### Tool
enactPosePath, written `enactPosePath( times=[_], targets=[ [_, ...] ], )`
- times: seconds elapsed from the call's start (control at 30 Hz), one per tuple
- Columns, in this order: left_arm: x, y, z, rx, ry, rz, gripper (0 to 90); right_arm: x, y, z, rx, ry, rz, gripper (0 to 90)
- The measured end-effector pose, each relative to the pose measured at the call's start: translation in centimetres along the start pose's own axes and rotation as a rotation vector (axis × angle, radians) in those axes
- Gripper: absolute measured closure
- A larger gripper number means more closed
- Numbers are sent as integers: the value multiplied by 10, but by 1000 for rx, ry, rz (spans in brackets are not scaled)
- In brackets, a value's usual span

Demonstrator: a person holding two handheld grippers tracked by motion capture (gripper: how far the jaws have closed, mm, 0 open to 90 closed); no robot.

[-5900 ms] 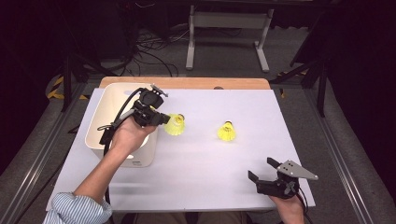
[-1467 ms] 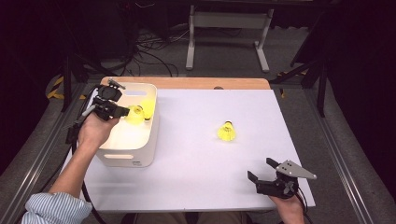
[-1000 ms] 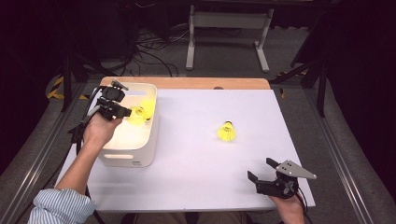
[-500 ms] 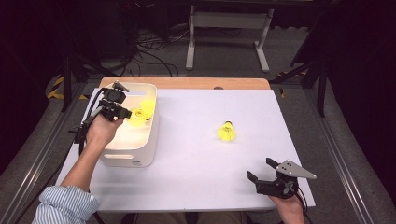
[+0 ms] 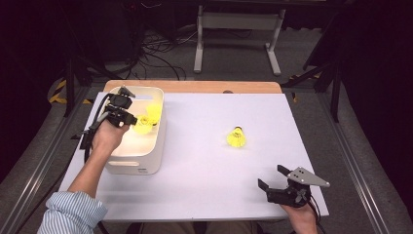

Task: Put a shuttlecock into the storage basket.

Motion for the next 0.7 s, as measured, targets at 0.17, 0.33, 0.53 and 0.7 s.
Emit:
enactPosePath(
  times=[0.17, 0.33, 0.53, 0.7],
  targets=[
    [1, 0, 0, -2, 6, 1, 878, 0, 0, 0, 0, -1, 0, 93],
    [1, 0, 0, 6, -1, 1, 811, 0, 0, -1, -1, -1, -1, 93],
    [0, -1, 0, 7, -11, -6, 652, 0, 0, 0, -1, 0, -2, 94],
    [-1, -2, -2, 7, -7, -15, 496, 0, 0, -1, -1, 1, -2, 94]
  ],
)
Point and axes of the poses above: each handheld gripper's, and its own axes: z roughly forward along the jaws, y roughly out of its top, x roughly to its left, the point moved 9 cm from there along z, roughly forward along the jaws, and after that the axes turned 15 degrees about -y, right-handed, at the moved point
